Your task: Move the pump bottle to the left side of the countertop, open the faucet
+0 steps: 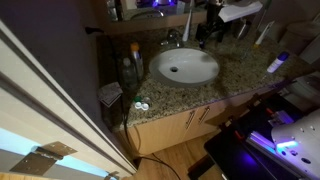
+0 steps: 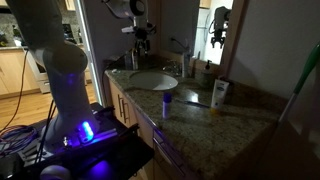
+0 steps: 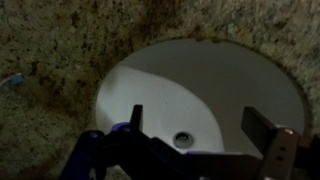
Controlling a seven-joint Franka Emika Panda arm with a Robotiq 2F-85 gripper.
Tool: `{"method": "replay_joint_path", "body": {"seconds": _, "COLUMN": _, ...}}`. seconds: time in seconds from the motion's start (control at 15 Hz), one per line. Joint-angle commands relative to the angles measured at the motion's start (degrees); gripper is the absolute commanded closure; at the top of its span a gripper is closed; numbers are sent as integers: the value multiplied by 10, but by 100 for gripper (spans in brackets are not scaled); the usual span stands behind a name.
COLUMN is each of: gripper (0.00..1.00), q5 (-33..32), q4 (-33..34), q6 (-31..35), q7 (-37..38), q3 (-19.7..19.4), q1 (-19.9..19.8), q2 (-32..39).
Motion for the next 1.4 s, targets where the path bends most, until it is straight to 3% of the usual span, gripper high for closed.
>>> {"method": "replay_joint_path", "body": {"seconds": 0.0, "gripper": 0, "q5": 25, "q4": 72, "q6": -16, "q7": -5, "q3": -58, "q1": -40, "q2": 18}}
{"method": "replay_joint_path", "body": {"seconds": 0.07, "gripper": 0, "q5": 38, "q4": 91, "q6": -32, "q7": -8, "q3": -76, "q1": -51, "q2": 11}}
{"method": "replay_joint_path", "body": {"seconds": 0.13, "gripper": 0, "q5": 15, "q4": 54, "q6": -7, "q7": -1, "q3": -60, "q1": -33, "q2": 6}}
{"method": "replay_joint_path", "body": {"seconds": 0.33, "gripper": 0, "q5": 17, "q4": 64, "q6": -9, "q7": -10, "q3": -70, "q1": -41, "q2": 5}}
{"method": "replay_joint_path", "body": {"seconds": 0.4, "gripper": 0, "q5": -9, "q4": 71, "q6": -4, "q7": 28, "q3": -64, "q1": -41, "q2": 24}}
{"method": "replay_joint_path", "body": {"seconds": 0.47, "gripper": 0, "q5": -23, "q4": 98, "q6": 9, "q7": 87, "q3": -68, "q1": -49, "q2": 57}}
{"method": "replay_joint_path", "body": {"seconds": 0.87, "gripper": 0, "q5": 39, "q4": 245, "q6": -38, "q7": 124, "q3": -149, "q1": -98, "q2": 144}}
{"method": "replay_joint_path", "body": {"seconds": 0.93, "gripper": 0, "q5": 14, "q4": 190, "q6": -2, "q7": 115, "q3": -142, "q1": -83, "q2": 118}}
{"method": "replay_joint_path", "body": {"seconds": 1.13, "gripper": 0, "q5": 33, "q4": 232, "q6": -20, "q7": 115, "q3": -158, "q1": -97, "q2": 136}}
{"method": "replay_joint_path", "body": {"seconds": 1.27, "gripper": 0, "q5": 26, "q4": 281, "q6": -43, "q7": 202, "q3": -165, "q1": -94, "q2": 186}}
{"method": "replay_joint_path", "body": {"seconds": 1.33, "gripper": 0, "q5": 52, "q4": 319, "q6": -66, "q7": 202, "q3": -169, "q1": -105, "q2": 214}}
